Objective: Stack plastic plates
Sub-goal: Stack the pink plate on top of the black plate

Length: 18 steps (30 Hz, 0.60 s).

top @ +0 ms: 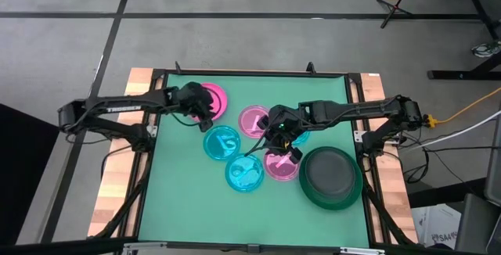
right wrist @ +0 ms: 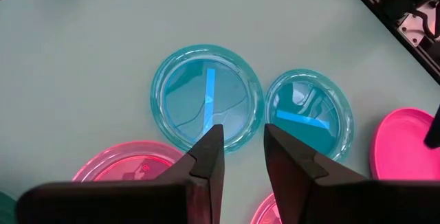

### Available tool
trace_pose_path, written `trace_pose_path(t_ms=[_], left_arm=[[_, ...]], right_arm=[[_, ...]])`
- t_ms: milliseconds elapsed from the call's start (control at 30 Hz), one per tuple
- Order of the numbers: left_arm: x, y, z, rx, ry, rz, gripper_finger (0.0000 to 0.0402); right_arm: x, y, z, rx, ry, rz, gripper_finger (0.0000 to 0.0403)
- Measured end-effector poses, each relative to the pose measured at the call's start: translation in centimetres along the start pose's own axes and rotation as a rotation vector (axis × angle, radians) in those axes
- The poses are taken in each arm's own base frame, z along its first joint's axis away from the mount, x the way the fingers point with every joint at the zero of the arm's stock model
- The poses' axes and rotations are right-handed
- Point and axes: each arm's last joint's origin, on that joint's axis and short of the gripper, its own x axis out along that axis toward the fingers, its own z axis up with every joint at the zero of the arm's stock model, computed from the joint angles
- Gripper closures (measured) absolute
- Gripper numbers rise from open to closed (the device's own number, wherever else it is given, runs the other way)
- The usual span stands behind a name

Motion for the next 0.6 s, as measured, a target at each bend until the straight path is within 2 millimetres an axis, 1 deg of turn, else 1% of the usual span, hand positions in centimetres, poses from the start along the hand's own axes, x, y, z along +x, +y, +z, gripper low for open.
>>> trace_pose_path(t_ms=[100, 233, 400, 600], left_arm=[[1.4, 0.6, -0.2, 0.018, 0.058, 0.023, 0.0259], [3.1, 1.1, -0.6, 0.043, 0.135, 0.036, 0.0252], [4.6, 1.3, -1.2, 0.042, 0.202, 0.042, 0.0258], [5.5, 1.3, -1.6, 0.043, 0.244, 0.043, 0.027]], right_arm=[[0.0, 0.0, 0.0, 0.0, 0.0, 0.0, 0.0311], [0.0, 0.0, 0.0, 0.0, 0.0, 0.0, 0.0311], [0.0, 0.0, 0.0, 0.0, 0.0, 0.0, 0.0311], [0.0, 0.0, 0.0, -0.001, 0.0, 0.0, 0.0311]])
